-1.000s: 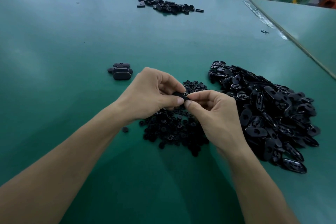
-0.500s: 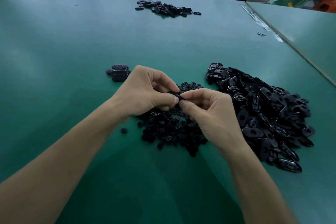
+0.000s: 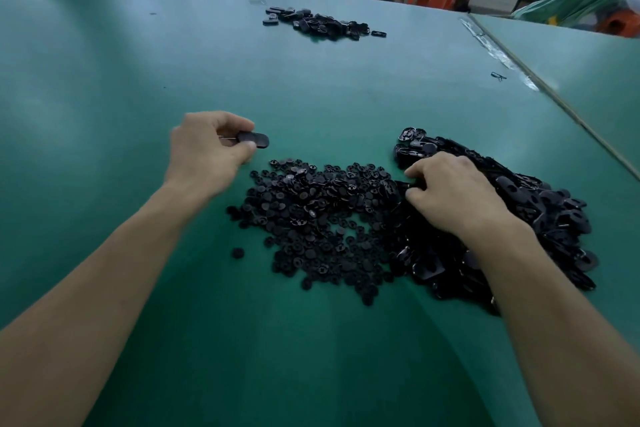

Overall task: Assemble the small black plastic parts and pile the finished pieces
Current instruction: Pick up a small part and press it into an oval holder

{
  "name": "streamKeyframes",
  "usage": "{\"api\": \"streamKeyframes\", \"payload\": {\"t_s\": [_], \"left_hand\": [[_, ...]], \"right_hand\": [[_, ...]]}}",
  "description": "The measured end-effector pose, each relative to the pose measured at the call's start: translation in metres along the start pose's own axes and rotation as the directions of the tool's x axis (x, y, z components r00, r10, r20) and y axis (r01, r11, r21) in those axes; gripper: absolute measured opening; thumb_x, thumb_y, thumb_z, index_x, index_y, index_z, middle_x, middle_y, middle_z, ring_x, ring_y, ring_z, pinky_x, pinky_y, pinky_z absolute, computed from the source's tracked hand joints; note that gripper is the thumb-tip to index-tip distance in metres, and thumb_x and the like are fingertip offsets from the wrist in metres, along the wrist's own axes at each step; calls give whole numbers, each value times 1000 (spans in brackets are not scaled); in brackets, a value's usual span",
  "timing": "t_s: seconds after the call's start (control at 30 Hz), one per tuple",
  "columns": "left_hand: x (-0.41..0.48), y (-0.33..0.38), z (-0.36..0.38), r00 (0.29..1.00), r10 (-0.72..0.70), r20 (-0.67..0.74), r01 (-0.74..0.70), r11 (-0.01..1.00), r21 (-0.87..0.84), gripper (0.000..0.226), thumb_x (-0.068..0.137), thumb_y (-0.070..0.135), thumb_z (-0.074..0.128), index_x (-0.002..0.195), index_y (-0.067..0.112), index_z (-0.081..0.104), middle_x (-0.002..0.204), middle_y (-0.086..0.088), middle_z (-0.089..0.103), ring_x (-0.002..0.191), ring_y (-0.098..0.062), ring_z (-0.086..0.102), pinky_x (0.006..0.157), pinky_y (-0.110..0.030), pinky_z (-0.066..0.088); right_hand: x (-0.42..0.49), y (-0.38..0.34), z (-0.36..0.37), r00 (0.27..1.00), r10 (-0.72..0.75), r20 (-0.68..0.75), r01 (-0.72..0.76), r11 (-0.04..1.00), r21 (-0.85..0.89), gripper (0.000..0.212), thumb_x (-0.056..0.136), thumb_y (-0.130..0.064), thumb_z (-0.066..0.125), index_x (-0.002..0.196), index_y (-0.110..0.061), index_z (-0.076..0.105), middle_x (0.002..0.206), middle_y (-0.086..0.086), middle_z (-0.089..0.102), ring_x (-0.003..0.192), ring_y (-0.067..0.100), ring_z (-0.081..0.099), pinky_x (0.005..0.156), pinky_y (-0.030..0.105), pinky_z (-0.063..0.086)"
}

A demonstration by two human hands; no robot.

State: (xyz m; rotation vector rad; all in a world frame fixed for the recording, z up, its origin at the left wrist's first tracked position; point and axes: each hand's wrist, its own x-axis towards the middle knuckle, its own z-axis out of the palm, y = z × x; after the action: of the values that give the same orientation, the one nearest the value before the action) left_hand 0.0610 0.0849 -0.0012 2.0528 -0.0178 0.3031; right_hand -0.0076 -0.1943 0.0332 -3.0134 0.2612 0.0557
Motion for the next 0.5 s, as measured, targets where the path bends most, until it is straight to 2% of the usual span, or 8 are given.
{"api": "streamKeyframes", "payload": {"t_s": [0.1,0.13,0.2,0.23,0.33,0.43,0.5], "left_hand": [[0,-8,2,999,41,-21,-38,994,101,23,82,10,80,102,20,76,74,16,66,67,11,61,68,1,44],[-1,-10,3,998,64,-26,-60,988,140,24,81,12,81,104,18,77,72,20,63,64,13,58,66,3,41],[-3,-13,4,992,123,-26,-114,966,231,25,82,19,83,106,18,77,71,21,58,64,7,56,70,-3,43],[-4,-15,4,988,152,-25,-140,951,276,25,82,22,82,106,19,77,73,18,58,66,1,56,75,-12,46],[-4,-19,4,984,176,-16,-157,915,372,21,84,26,80,105,22,77,92,4,57,84,-18,58,85,-32,49],[-4,-21,4,991,136,-3,-123,904,410,20,86,26,78,106,23,76,101,-3,58,100,-27,61,91,-38,49],[-5,-22,4,991,134,-3,-120,899,420,21,87,26,77,108,23,76,101,-2,57,100,-27,61,92,-38,49]], "right_hand": [[2,-4,1,999,15,38,-14,1000,-21,36,92,-17,60,127,-18,66,128,11,64,125,34,50,102,43,47],[3,-4,1,999,18,30,-18,1000,-8,35,91,-14,61,126,-17,67,126,11,65,124,33,51,102,44,47],[3,-4,3,1000,22,5,-22,1000,18,33,91,-9,61,122,-14,69,123,12,66,122,33,54,102,45,48],[3,-3,3,1000,24,-8,-23,1000,20,31,91,-9,61,120,-13,70,121,13,67,120,33,56,100,45,48],[3,-1,3,999,27,-32,-26,999,32,25,92,-14,64,117,-15,71,118,13,67,116,33,57,94,43,50],[3,0,2,998,17,-52,-14,998,55,22,93,-18,66,114,-20,72,115,10,68,114,31,58,88,39,47],[3,1,3,997,13,-75,-7,997,77,23,92,-19,68,115,-22,73,115,9,69,112,31,60,89,39,49]]}}
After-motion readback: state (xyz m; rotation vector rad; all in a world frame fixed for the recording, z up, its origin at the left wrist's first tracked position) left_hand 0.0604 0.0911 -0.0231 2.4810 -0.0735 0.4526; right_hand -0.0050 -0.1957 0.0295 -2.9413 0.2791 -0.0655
